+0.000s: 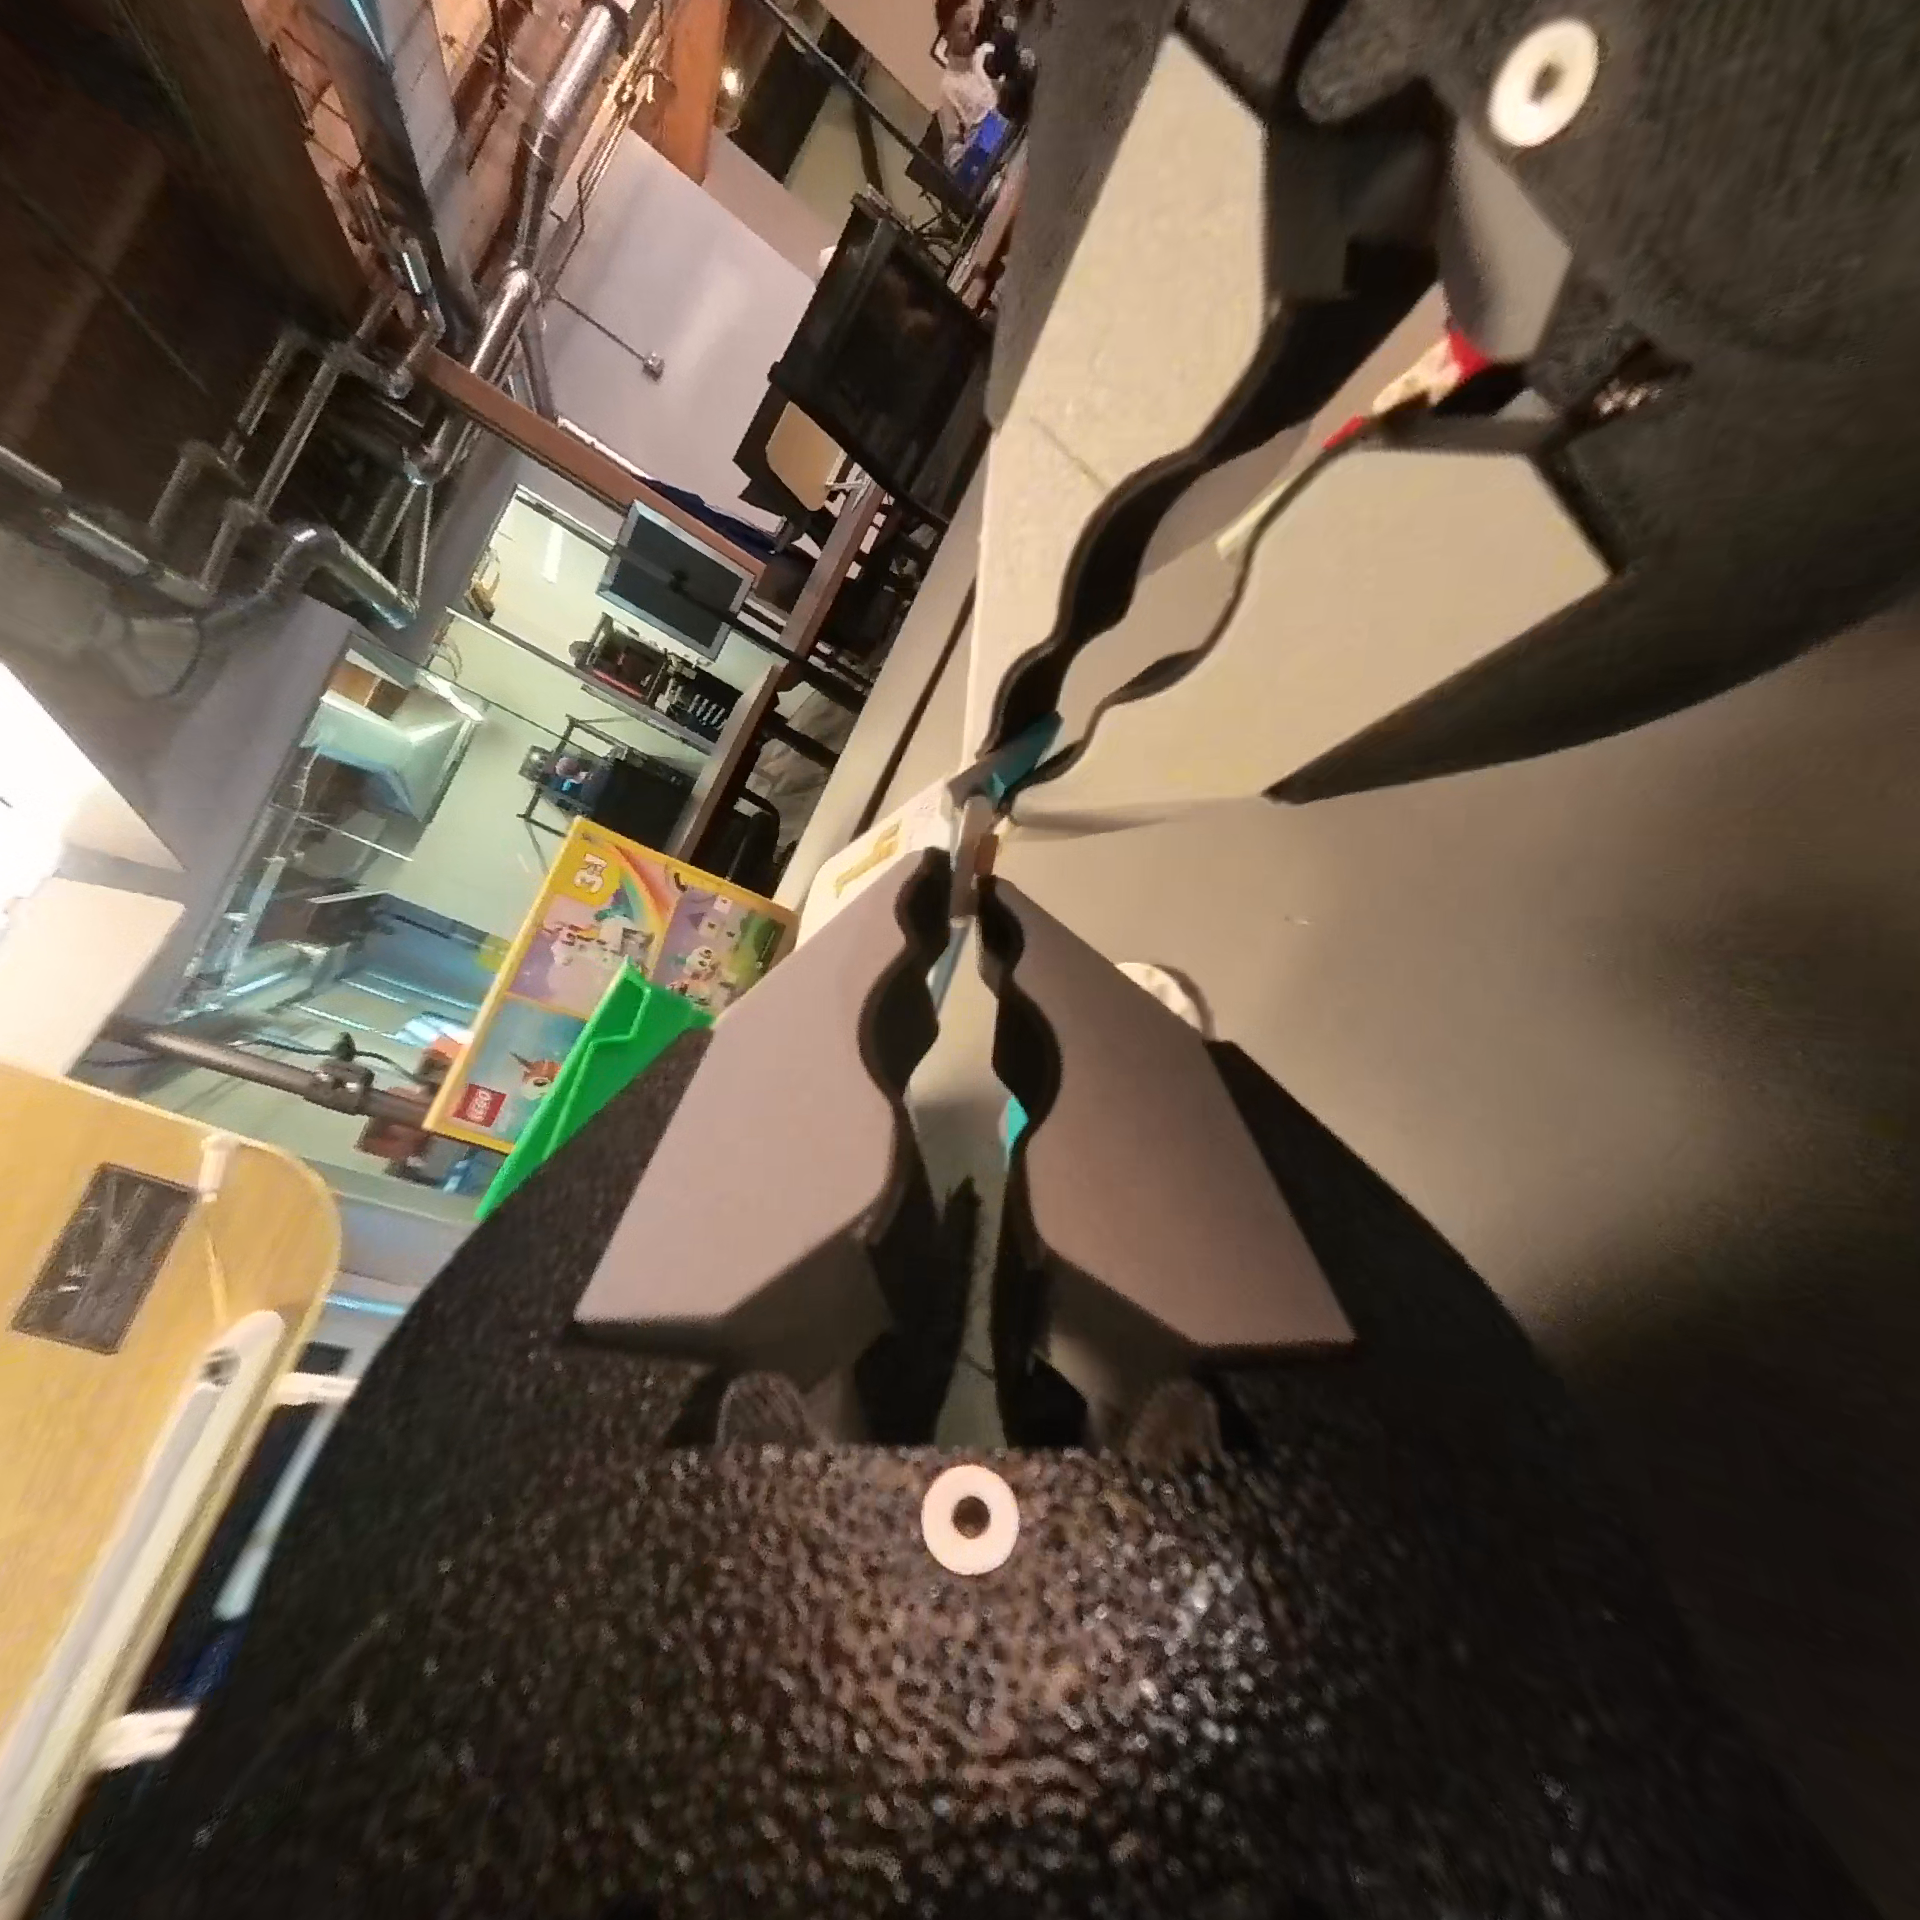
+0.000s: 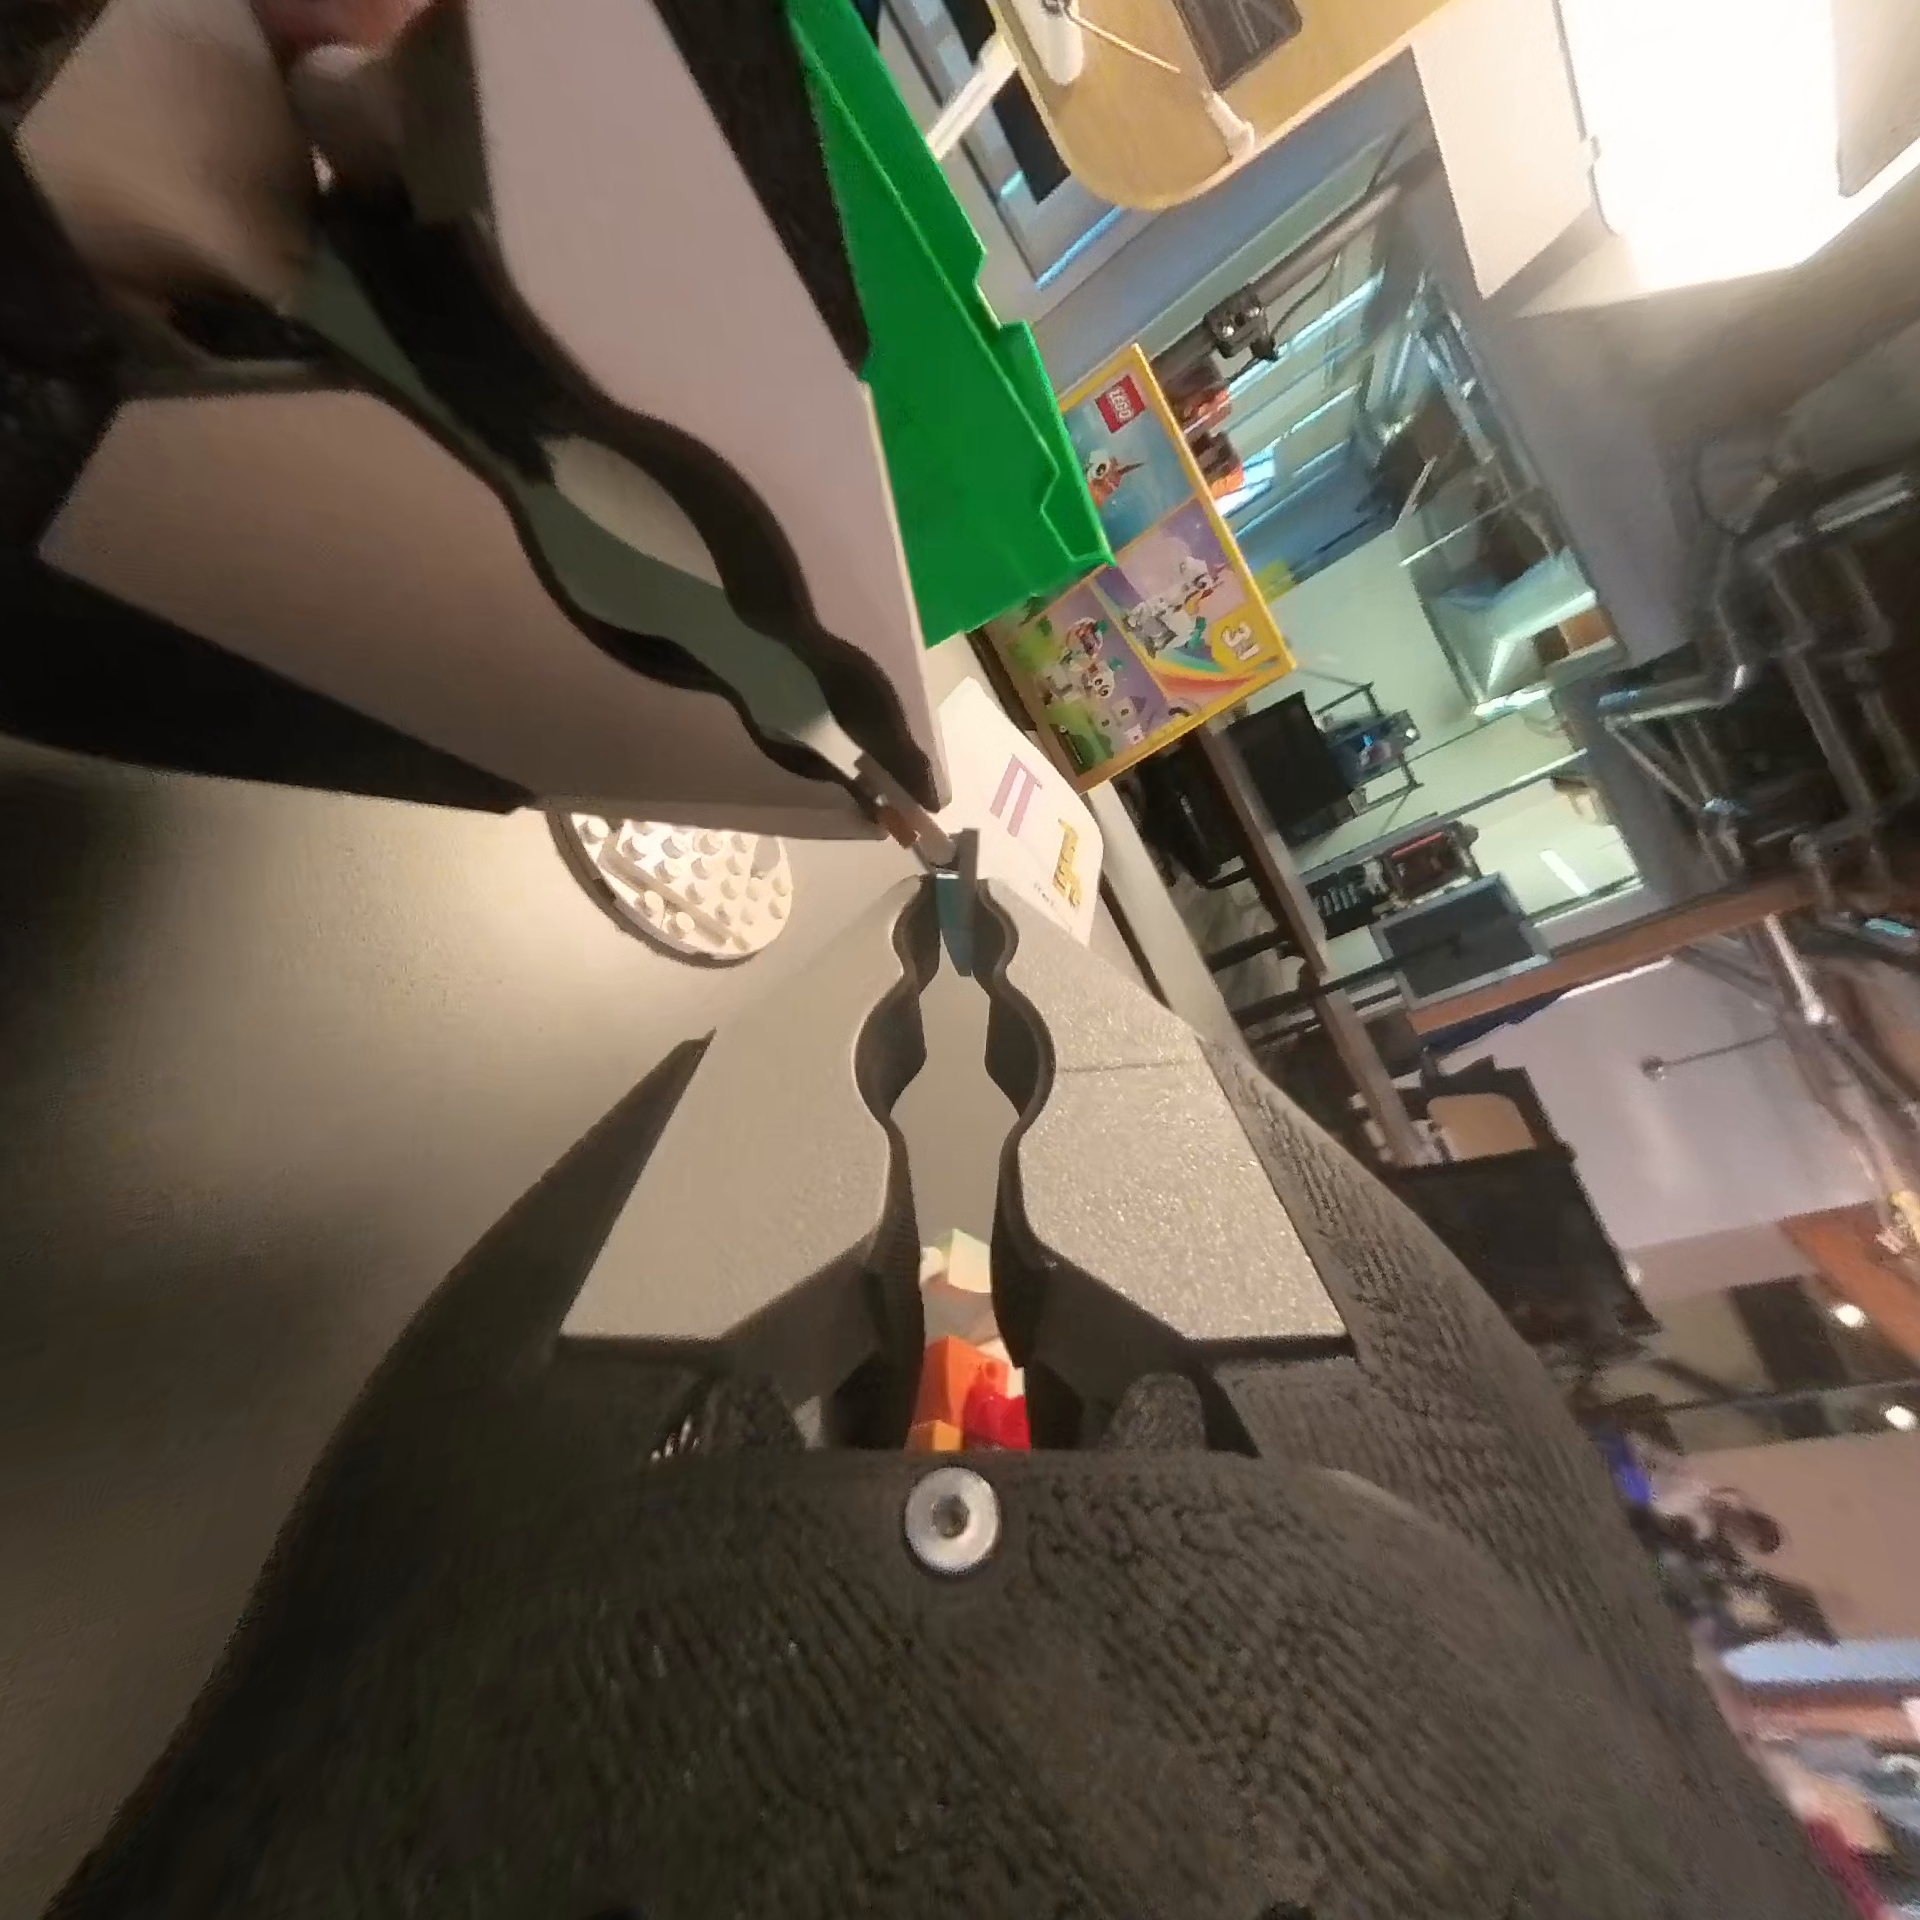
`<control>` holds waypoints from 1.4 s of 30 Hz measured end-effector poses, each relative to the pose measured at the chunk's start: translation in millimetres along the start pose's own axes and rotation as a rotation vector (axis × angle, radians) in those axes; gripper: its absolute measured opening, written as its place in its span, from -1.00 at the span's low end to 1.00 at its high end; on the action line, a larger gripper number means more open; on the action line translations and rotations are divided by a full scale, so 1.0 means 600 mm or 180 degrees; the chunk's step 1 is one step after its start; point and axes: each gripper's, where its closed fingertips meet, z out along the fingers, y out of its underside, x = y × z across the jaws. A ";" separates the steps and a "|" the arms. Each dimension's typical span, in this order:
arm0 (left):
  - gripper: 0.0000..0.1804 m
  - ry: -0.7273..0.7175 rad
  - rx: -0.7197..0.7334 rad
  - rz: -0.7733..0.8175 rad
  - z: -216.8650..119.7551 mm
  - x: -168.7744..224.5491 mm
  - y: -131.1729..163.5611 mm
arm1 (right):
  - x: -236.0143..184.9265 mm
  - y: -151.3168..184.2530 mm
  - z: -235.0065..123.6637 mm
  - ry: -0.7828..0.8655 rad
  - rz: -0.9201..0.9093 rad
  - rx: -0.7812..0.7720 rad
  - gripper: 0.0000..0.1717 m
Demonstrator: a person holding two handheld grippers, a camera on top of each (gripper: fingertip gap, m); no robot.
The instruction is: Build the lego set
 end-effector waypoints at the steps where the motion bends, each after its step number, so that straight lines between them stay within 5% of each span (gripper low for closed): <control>1: -1.00 -0.0064 -0.0037 0.0095 0.001 -0.002 0.000 | 0.001 0.001 0.001 -0.0016 0.0112 -0.0040 -0.96; 5: -0.99 -0.0169 -0.0116 0.0261 0.006 -0.006 0.000 | 0.004 0.005 0.006 -0.0103 0.0523 -0.0162 -0.97; 12: -0.99 -0.0207 0.0276 -0.0175 -0.014 -0.026 -0.027 | 0.007 -0.026 -0.006 -0.0857 0.2234 0.0319 -0.96; 17: -0.99 -0.0576 0.0256 -0.0821 -0.044 -0.094 0.018 | 0.112 0.048 -0.030 -0.0631 0.3789 0.0641 -0.97; 29: -0.98 -0.0160 0.0771 -0.1820 -0.040 -0.087 -0.007 | 0.090 -0.003 -0.036 -0.0235 0.1762 0.0741 -0.96; 35: -0.99 0.0165 0.0915 -0.2210 -0.038 -0.075 -0.013 | -0.034 0.010 -0.030 -0.0946 -0.0118 0.0270 -0.96; 42: -0.98 0.0380 0.0921 -0.2245 -0.033 -0.058 -0.019 | -0.098 0.029 -0.039 -0.1867 0.0569 -0.0165 -0.69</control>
